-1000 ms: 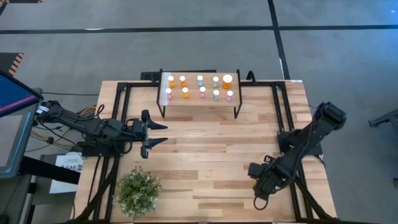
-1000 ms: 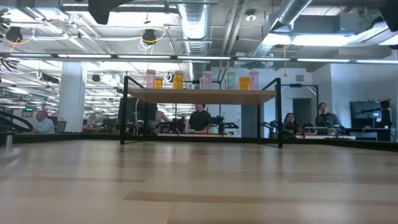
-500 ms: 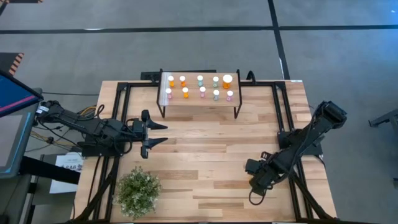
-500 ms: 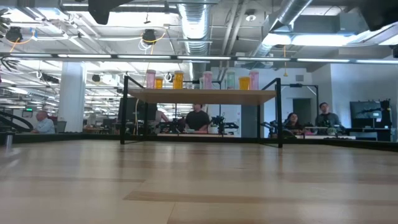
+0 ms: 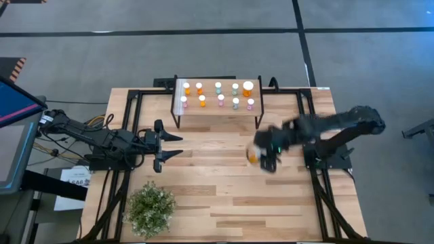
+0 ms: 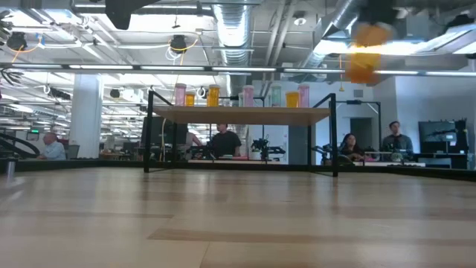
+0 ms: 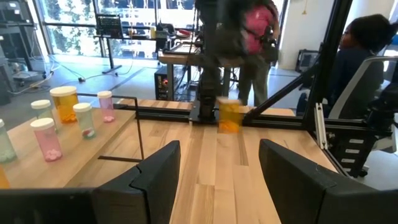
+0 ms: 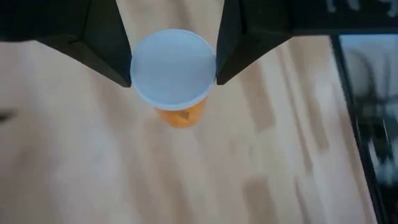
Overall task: Pick and place medicine bottles onto shelf by color
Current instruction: Put the large orange pill bottle on the shelf
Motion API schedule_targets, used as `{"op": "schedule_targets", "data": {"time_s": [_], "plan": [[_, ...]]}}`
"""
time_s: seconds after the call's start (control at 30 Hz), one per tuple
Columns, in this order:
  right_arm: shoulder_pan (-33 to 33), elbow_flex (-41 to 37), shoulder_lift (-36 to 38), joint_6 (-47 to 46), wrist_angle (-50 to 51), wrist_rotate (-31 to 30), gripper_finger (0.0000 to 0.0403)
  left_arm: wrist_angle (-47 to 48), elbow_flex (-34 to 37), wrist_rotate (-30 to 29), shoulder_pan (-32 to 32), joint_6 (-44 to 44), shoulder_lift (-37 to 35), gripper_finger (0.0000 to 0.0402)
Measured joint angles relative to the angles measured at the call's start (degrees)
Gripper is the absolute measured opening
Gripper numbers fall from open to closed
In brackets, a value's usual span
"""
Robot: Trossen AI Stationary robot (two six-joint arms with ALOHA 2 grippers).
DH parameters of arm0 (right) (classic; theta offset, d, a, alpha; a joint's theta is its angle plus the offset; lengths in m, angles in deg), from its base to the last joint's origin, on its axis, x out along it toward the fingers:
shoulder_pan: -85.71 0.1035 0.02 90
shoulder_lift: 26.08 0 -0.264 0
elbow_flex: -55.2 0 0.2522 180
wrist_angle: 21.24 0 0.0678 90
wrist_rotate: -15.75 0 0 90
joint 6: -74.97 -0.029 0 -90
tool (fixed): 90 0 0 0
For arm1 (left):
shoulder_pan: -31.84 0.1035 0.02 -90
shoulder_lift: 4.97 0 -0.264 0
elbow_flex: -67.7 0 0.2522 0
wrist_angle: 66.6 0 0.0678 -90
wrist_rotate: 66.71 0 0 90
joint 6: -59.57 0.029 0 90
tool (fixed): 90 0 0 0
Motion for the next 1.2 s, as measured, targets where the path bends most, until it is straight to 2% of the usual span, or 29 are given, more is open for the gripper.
{"op": "schedule_targets", "data": {"time_s": [0.23, 0.5, 0.73, 0.97, 1.2], "plan": [[-19.9, 17.7, -3.2, 18.9, 6.1, 0.0, 0.0216, 0.1, 0.0, 0.0, 0.0, 0.0, 0.0, 0.0206], [-35.9, 35.8, -13.6, 31.5, 11.4, 2.6, 0.0214, 1.5, 0.0, 0.0, 0.0, -0.6, 0.0, 0.0206], [-44.0, 46.2, -22.4, 36.1, 18.5, 3.3, 0.0217, 3.0, 0.0, 0.0, 0.0, -1.8, 0.0, 0.0206], [-50.1, 53.3, -27.1, 37.0, 17.6, 3.3, 0.0214, 3.1, 0.0, -1.1, 0.0, -2.0, 0.0, 0.0206], [-56.2, 56.2, -30.8, 35.4, 17.2, 3.2, 0.0215, 3.1, 0.0, -1.1, 0.0, -2.1, 0.0, 0.0206]]}}
